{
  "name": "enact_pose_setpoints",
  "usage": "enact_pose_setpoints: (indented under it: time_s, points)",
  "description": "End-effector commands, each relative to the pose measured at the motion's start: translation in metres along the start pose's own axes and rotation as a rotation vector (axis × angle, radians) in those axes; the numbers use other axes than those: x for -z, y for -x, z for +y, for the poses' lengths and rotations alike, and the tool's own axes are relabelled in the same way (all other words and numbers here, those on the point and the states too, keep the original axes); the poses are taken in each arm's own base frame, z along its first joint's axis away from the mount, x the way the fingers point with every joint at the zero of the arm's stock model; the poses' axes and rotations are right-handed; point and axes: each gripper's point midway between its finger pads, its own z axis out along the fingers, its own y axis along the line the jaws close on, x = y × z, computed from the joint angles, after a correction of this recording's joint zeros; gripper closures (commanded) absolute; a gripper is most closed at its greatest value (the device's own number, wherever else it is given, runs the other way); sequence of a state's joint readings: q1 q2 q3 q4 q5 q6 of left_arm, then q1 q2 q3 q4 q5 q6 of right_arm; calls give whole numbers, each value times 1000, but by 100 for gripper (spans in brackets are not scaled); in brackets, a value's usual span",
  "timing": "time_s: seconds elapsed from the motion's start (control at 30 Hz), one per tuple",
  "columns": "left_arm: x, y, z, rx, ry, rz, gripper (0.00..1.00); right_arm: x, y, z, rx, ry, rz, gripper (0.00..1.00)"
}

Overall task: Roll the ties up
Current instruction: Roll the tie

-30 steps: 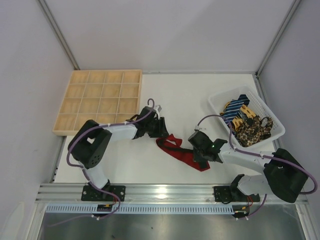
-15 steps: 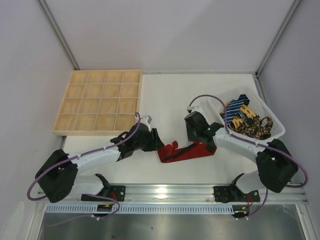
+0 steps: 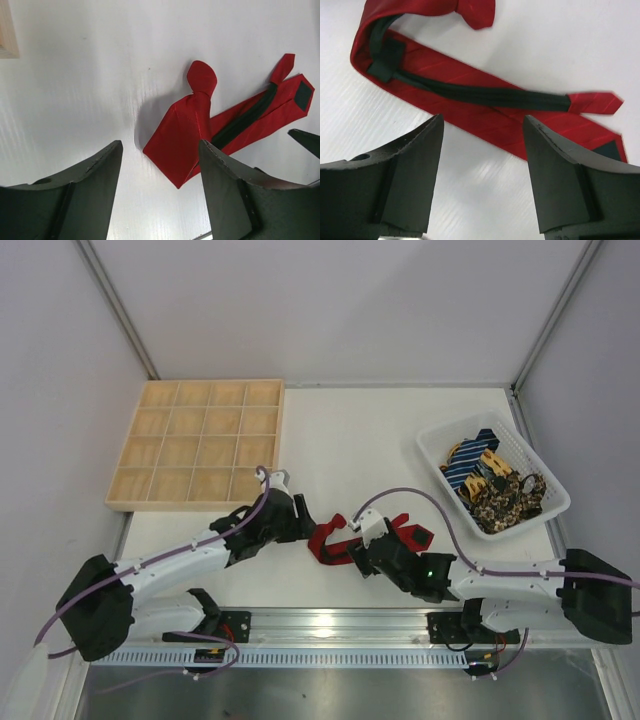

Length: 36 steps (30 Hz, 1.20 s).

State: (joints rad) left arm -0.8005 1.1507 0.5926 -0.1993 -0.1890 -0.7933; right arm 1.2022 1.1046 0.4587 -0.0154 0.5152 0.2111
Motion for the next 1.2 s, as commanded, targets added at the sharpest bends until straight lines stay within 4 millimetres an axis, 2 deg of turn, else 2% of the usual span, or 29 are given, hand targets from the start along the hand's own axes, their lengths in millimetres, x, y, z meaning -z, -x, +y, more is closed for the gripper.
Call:
enact_pose_setpoints:
  time_s: [0.0, 0.13, 0.17, 0.2, 0.23, 0.33, 0.5, 0.73, 0.87, 1.17]
  points:
    - [10, 22, -4, 11, -12, -74, 32, -11, 37, 6, 41, -54, -175, 31]
    - [4, 13, 5, 49, -10, -37, 30, -28, 37, 16, 212, -61, -180, 30]
    - [3, 12, 5, 58, -12, -33, 30, -31, 46, 18, 261, -58, -209, 30]
    - [1, 10, 7, 69, -9, -22, 30, -38, 39, 26, 307, -19, -200, 31]
    - [-1, 8, 9, 74, -6, -19, 30, -40, 49, 30, 311, -5, -243, 31]
    - [-4, 5, 10, 87, 0, -9, 30, -53, 49, 35, 351, 47, -255, 32]
    - [-4, 4, 12, 89, -4, -8, 31, -57, 66, 46, 409, 116, -309, 33]
    - [-4, 1, 18, 106, -10, -5, 31, -70, 71, 52, 438, 148, -300, 36]
    - [-1, 4, 19, 109, -10, -16, 30, -82, 64, 48, 455, 129, -279, 36]
    - [0, 1, 27, 107, -1, -13, 30, -93, 66, 41, 467, 109, -297, 39]
